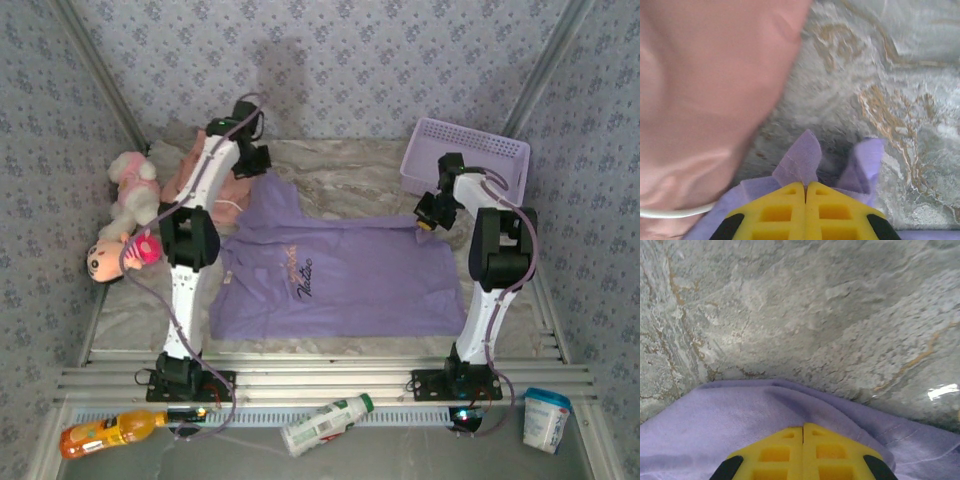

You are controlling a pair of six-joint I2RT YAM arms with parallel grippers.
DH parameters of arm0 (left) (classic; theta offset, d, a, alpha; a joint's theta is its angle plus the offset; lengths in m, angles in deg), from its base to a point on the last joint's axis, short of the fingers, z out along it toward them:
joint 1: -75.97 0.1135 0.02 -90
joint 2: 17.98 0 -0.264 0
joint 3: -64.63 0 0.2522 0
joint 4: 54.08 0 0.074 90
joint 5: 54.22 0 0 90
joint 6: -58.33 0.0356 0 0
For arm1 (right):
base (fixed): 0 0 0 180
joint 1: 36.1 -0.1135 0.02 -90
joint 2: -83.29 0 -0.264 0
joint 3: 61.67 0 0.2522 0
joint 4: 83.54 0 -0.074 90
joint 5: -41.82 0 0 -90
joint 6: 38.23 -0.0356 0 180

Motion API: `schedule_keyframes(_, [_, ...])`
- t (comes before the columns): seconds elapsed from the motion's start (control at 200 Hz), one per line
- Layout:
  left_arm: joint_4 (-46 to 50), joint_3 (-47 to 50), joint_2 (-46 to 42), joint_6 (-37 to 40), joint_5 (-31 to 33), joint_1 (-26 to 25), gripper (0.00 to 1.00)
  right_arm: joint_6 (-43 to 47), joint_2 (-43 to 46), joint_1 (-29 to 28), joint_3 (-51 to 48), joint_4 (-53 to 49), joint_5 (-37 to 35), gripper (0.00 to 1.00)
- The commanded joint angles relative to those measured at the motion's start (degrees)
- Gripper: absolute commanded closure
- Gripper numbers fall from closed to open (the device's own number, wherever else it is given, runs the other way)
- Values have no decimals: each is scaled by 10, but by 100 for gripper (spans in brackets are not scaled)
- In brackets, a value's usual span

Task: Fold and stack the mixed laundry pile

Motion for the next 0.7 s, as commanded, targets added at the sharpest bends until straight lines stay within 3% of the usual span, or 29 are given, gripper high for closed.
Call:
schedule_keyframes(0.0, [4,-9,-28,33,-4,18,100,9,26,23,23,-17,-7,100])
schedule_keyframes(0.275, [20,-9,-59,76,-23,21,100,41,39,28,64,-27,28,100])
schedule_keyframes(0.695, [-60,218,-267,93,-88,-14,100,66,151,9,-29,-52,22,100])
